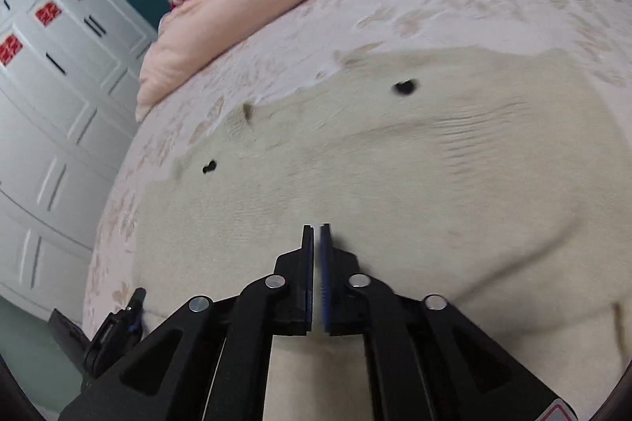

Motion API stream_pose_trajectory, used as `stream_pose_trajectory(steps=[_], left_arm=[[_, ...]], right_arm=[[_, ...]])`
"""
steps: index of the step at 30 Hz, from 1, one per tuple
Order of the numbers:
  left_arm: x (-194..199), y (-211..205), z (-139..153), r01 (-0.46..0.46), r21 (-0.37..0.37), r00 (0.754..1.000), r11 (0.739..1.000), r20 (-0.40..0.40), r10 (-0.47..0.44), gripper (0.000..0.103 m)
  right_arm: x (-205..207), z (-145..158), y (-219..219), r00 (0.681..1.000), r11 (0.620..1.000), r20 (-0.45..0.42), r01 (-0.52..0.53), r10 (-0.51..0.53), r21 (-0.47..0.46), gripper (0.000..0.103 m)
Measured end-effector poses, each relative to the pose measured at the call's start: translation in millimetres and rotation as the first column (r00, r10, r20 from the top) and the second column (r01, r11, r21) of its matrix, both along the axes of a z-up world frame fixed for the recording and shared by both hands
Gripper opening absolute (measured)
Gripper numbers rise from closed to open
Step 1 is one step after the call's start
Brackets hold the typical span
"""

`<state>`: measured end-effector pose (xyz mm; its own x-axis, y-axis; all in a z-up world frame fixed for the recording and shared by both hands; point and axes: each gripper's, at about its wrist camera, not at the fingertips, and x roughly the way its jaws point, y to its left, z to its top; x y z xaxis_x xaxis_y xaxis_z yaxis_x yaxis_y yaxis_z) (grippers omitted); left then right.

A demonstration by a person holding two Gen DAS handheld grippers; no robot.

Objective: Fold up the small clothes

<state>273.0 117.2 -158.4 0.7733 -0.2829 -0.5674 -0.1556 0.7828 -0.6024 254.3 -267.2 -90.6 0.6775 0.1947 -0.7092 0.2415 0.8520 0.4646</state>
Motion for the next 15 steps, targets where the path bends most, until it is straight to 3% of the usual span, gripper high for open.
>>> stream_pose_trajectory(steps=[1,3,4,6,9,11,13,14,15], left_arm=[[0.3,-0.6,0.3,0.0,0.005,1.0,1.0,-0.002,0.0,0.017],[1.5,-1.6,1.1,-0.001,0.013,1.0,1.0,-0.007,0.001,0.017],[2.0,-2.2,1.7,-0.001,0.017,1.0,1.0,-0.01,0.001,0.017],[3.3,-3.6,3.8,-0.001,0.028,1.0,1.0,-0.022,0.002,0.017],[6.5,-7.0,8.3,0.008,0.061,0.999,0.998,-0.045,-0.006,0.018],[8.5,-11.0,13.0,0.02,0.096,0.997,0.995,-0.071,-0.013,0.021],[8.2,-18.8,22.6,0.056,0.158,0.993,0.986,-0.108,-0.039,0.034],[4.9,-25.0,30.4,0.087,0.205,0.991,0.975,-0.118,-0.064,0.043],[-0.9,-31.6,38.7,0.114,0.263,0.989,0.958,-0.124,-0.083,0.064]], right_arm=[[-16.9,2.3,-13.4,0.999,0.999,0.01,0.034,-0.034,-0.02,0.012],[-30.5,-11.1,-36.4,0.992,0.988,-0.086,0.075,-0.087,-0.132,0.011],[-33.4,-22.7,-47.7,0.981,0.975,-0.151,0.094,-0.125,-0.2,0.0],[-49.0,-24.8,-71.2,0.985,0.989,-0.126,0.109,-0.122,-0.104,0.0],[-64.0,-15.4,-87.2,0.982,0.983,-0.07,0.173,-0.177,-0.063,0.007],[-53.3,-32.2,-91.9,0.976,0.986,-0.164,0.131,-0.146,-0.098,0.0],[-65.6,-22.4,-95.5,0.977,0.984,-0.146,0.142,-0.157,-0.11,0.002],[-71.4,-12.0,-90.5,0.979,0.983,-0.13,0.138,-0.154,-0.122,0.011],[-80.5,0.1,-82.4,0.984,0.981,-0.105,0.127,-0.143,-0.148,0.015]])
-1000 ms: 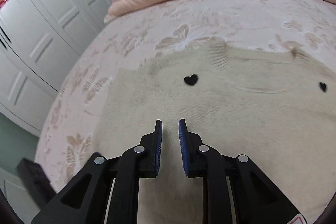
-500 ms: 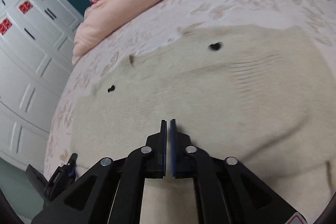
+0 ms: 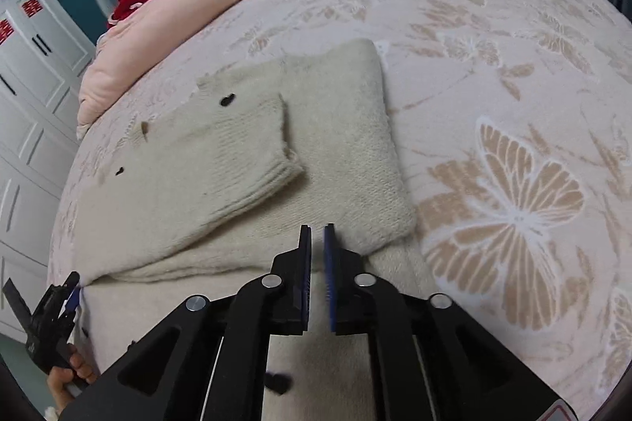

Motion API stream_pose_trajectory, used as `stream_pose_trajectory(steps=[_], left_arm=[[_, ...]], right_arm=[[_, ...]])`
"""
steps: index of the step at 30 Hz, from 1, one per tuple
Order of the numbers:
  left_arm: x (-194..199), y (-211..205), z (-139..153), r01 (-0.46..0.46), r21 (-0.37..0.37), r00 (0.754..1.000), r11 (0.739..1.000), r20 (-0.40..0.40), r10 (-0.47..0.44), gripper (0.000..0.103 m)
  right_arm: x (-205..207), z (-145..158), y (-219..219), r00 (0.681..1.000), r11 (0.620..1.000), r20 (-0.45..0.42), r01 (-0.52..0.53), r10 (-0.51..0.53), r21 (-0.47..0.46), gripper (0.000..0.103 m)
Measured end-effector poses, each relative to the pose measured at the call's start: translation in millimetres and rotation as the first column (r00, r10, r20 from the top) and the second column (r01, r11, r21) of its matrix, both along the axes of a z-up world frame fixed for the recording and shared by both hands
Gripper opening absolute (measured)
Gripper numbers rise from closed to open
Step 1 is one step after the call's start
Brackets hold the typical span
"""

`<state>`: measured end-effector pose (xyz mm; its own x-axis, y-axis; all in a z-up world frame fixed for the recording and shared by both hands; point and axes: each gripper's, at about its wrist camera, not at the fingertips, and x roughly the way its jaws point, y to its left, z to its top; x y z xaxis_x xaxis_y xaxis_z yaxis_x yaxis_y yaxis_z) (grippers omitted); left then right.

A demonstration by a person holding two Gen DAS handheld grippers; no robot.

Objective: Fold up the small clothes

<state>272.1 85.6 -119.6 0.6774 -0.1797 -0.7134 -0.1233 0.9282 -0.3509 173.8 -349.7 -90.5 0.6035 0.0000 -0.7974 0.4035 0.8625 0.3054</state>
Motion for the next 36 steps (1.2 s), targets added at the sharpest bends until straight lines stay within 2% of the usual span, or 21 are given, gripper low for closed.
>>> stream_pose_trajectory(steps=[1,4,5,6,8,10,12,13,15,18,20,21,22,24,27,29,31,32,34,36], left_arm=[[-8.2,-6.6,7.8,0.025,0.065,1.0,0.998,0.008,-0.025,0.078],[-32.9,-23.7,26.5,0.107,0.252,0.994,0.962,0.005,-0.112,0.081],[-38.9,-26.4,30.2,0.132,0.281,0.991,0.951,-0.01,-0.135,0.082],[-42.8,-27.6,31.8,0.158,0.288,0.987,0.945,-0.033,-0.155,0.086],[-40.7,-28.3,35.2,0.198,0.275,0.98,0.941,-0.081,-0.182,0.087],[-33.4,-33.3,42.5,0.211,0.289,0.977,0.934,-0.1,-0.19,0.087],[-20.8,-43.4,51.6,0.23,0.311,0.972,0.922,-0.11,-0.206,0.087],[-13.5,-51.4,54.2,0.241,0.331,0.97,0.912,-0.121,-0.212,0.087],[4.5,-66.3,53.9,0.274,0.373,0.96,0.886,-0.159,-0.229,0.087],[26.1,-82.9,45.1,0.29,0.426,0.955,0.857,-0.187,-0.23,0.087],[35.7,-87.7,34.5,0.307,0.424,0.948,0.852,-0.216,-0.234,0.087],[39.7,-89.7,27.1,0.312,0.429,0.945,0.848,-0.234,-0.229,0.087],[42.4,-91.1,19.7,0.32,0.433,0.94,0.843,-0.255,-0.226,0.087],[45.3,-93.4,8.4,0.338,0.429,0.931,0.838,-0.281,-0.231,0.087],[43.2,-94.7,2.5,0.339,0.443,0.934,0.83,-0.265,-0.24,0.087],[42.7,-93.5,1.1,0.332,0.438,0.936,0.836,-0.26,-0.236,0.088],[38.4,-89.5,3.5,0.323,0.415,0.937,0.851,-0.267,-0.226,0.088],[34.0,-85.4,6.2,0.326,0.392,0.934,0.86,-0.275,-0.228,0.087],[15.8,-72.7,14.1,0.346,0.333,0.923,0.877,-0.287,-0.255,0.087],[-11.1,-49.2,25.3,0.354,0.297,0.922,0.887,-0.27,-0.277,0.089]], right_arm=[[-11.6,10.4,9.4,1.0,0.999,0.017,-0.017,0.017,-0.032,0.016],[-47.7,27.9,33.3,0.997,0.992,0.034,-0.072,0.076,-0.1,0.026],[-57.5,29.7,39.4,0.995,0.989,0.031,-0.087,0.091,-0.119,0.032],[-64.0,30.6,43.1,0.995,0.987,0.027,-0.094,0.099,-0.133,0.032],[-65.2,30.9,45.2,0.994,0.981,0.011,-0.103,0.107,-0.166,0.032],[-52.0,33.8,47.7,0.993,0.972,-0.002,-0.112,0.114,-0.207,0.029],[-28.8,40.3,50.4,0.992,0.972,0.017,-0.123,0.129,-0.202,0.018],[-14.0,42.3,52.6,0.99,0.973,0.02,-0.133,0.139,-0.187,0.01],[17.4,43.2,56.4,0.989,0.976,0.024,-0.142,0.148,-0.163,0.008],[58.6,33.9,65.0,0.988,0.963,-0.018,-0.152,0.151,-0.221,0.008],[77.6,8.5,62.6,0.986,0.959,-0.102,-0.15,0.129,-0.241,0.008],[84.4,-12.2,57.9,0.979,0.963,-0.173,-0.145,0.107,-0.227,0.008],[84.1,-22.7,55.8,0.978,0.967,-0.175,-0.146,0.11,-0.211,0.006],[77.1,-12.4,60.2,0.984,0.96,-0.139,-0.146,0.115,-0.24,0.006],[64.0,-0.1,62.0,0.988,0.962,-0.089,-0.146,0.129,-0.23,0.007],[66.3,-15.4,63.2,0.977,0.951,-0.155,-0.184,0.149,-0.247,0.006],[59.4,-8.2,65.9,0.977,0.944,-0.15,-0.19,0.153,-0.27,0.007],[52.7,0.5,66.7,0.977,0.95,-0.155,-0.183,0.146,-0.253,0.008],[24.2,21.7,66.0,0.984,0.966,-0.096,-0.167,0.151,-0.199,0.015],[-16.6,38.6,65.6,0.987,0.961,-0.06,-0.159,0.149,-0.225,0.05]])
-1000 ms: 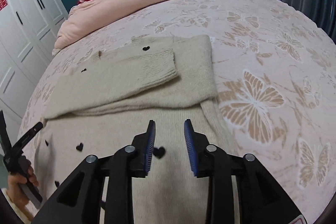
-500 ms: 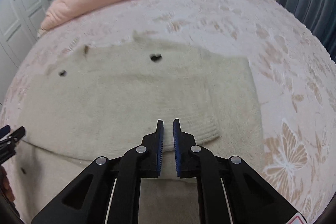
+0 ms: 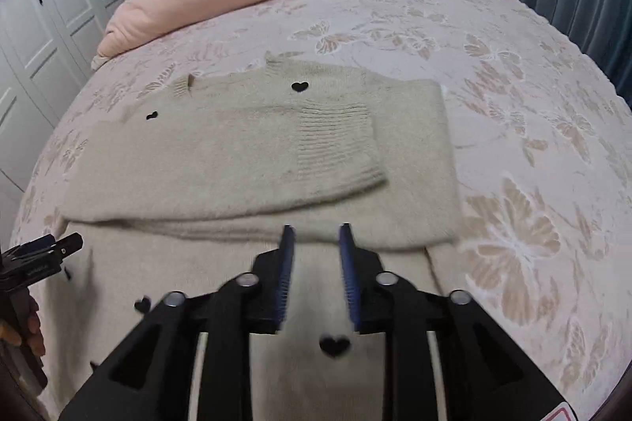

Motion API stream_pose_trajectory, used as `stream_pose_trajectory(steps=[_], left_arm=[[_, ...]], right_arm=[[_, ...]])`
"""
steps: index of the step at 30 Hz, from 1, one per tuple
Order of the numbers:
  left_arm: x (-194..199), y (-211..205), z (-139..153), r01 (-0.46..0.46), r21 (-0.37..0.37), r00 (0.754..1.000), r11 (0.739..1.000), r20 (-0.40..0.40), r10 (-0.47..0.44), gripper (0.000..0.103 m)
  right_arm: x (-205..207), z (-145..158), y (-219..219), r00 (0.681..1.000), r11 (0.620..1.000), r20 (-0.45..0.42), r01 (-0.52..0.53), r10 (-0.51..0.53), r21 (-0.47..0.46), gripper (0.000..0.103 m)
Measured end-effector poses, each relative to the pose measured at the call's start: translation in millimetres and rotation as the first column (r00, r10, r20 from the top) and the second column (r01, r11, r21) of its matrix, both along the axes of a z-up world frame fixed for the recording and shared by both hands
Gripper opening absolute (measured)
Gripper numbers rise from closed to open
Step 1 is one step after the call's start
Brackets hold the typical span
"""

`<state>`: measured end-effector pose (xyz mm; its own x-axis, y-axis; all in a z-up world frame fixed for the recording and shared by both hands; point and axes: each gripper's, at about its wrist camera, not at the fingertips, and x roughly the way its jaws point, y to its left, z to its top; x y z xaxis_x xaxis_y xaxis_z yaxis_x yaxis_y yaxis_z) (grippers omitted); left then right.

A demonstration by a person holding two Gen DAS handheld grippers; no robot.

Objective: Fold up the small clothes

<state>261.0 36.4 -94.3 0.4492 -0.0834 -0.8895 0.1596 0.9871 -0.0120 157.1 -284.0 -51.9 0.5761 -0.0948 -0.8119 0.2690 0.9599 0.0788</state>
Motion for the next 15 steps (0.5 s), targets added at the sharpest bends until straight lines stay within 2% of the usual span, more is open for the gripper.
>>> stream_pose_trajectory(steps=[3,6,8,10,12,15], left_arm=[[-49.3,47.2,11.2,0.007,-0.049,1.0,0.999,0.011,-0.006,0.094],[-100.0,94.3,9.1,-0.008,-0.054,1.0,0.999,-0.028,0.007,0.095],[-130.7,119.9,3.3,-0.038,-0.07,0.997,0.997,-0.076,0.033,0.095],[-158.6,138.6,-3.6,-0.074,-0.116,0.991,0.99,-0.122,0.06,0.095],[-179.7,147.7,-11.6,-0.103,-0.172,0.985,0.98,-0.158,0.076,0.096],[-193.9,152.3,-21.7,-0.162,-0.258,0.975,0.952,-0.189,0.115,0.097]], right_arm=[[-80.2,9.9,-6.2,0.999,0.995,0.01,0.037,-0.036,-0.089,0.063],[-159.7,-1.7,-17.9,0.995,0.994,-0.063,0.075,-0.08,-0.076,0.064],[-203.7,-12.8,-23.3,0.987,0.993,-0.117,0.112,-0.114,-0.024,0.064],[-238.2,-22.7,-23.2,0.979,0.986,-0.148,0.153,-0.142,0.07,0.065],[-255.9,-33.2,-17.1,0.98,0.977,-0.153,0.153,-0.129,0.151,0.066],[-260.0,-45.8,-1.4,0.981,0.964,-0.159,0.149,-0.115,0.221,0.066]])
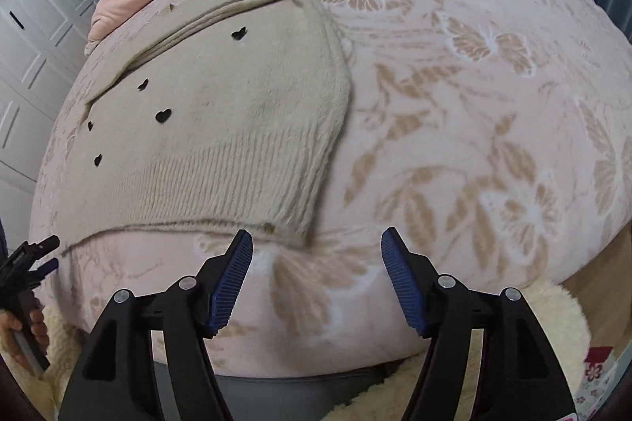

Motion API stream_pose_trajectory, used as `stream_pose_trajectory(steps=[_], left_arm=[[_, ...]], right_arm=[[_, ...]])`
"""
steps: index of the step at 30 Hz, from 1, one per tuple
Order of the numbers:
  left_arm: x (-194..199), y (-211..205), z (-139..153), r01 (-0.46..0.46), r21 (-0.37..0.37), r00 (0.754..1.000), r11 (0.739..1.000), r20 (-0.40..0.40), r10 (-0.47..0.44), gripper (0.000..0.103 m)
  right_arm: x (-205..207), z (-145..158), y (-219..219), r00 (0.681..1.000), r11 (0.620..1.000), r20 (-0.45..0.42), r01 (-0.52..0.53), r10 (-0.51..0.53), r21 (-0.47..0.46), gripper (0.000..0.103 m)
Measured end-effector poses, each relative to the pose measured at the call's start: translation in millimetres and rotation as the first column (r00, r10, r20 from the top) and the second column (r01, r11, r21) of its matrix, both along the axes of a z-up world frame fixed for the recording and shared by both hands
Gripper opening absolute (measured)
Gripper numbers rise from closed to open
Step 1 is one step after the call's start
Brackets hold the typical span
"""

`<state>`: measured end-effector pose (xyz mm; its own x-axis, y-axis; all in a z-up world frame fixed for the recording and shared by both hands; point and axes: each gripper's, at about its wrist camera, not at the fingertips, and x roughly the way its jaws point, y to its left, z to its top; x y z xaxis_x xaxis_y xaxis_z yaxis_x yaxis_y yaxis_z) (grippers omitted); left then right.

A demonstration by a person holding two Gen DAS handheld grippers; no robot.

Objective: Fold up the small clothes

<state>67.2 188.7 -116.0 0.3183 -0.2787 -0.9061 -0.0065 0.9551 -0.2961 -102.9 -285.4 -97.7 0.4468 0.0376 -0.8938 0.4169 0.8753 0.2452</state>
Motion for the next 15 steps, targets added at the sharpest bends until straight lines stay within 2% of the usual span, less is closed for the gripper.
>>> stream_pose_trajectory(steps=[3,6,12,15], left_arm=[[-0.5,1.2,1.3,-0.066,-0.061,0.997,0.996,0.047,0.069,0.098],[8.1,-1.8,-0.4,-0.112,-0.076,0.992,0.991,0.045,0.115,0.098],[28.8,-21.0,2.5,-0.056,-0.067,0.996,0.996,0.063,0.06,0.098],[37.4,-30.2,6.0,-0.033,-0.098,0.995,0.995,0.086,0.041,0.095]], right_arm=[[7.1,-5.4,13.4,0.999,0.995,0.036,0.006,-0.01,0.099,0.066],[19.8,-7.1,25.5,0.998,0.994,0.055,0.008,-0.014,0.112,0.068],[41.9,-5.4,34.0,0.996,0.99,0.088,-0.002,-0.011,0.143,0.07],[52.8,-6.8,32.6,0.995,0.987,0.094,0.011,-0.026,0.159,0.07]])
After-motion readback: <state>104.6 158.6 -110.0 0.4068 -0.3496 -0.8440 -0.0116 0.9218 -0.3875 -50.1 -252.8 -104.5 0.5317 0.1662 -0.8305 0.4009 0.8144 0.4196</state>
